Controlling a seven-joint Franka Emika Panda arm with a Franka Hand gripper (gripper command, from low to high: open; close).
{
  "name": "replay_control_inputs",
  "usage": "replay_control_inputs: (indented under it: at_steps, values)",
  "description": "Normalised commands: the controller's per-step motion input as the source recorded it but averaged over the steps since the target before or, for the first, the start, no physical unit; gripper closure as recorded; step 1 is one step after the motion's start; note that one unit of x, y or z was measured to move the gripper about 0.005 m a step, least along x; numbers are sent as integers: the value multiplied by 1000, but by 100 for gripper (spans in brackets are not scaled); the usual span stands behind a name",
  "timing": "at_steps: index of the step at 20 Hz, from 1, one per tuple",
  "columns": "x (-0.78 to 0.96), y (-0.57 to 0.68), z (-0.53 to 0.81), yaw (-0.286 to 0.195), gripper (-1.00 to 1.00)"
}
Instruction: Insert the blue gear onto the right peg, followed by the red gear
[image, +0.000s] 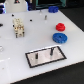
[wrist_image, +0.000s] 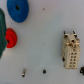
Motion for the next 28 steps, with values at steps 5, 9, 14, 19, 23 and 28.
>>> replay_control_inputs:
  at_steps: [5,9,14,19,23,28]
  values:
    - [-355,610,-130,0,-100]
    - [-315,628,-186,0,-100]
    - [-165,510,-389,0,-100]
    - [-146,420,-455,0,-100]
    - [-116,361,-502,0,-100]
    - [-91,140,-523,0,-100]
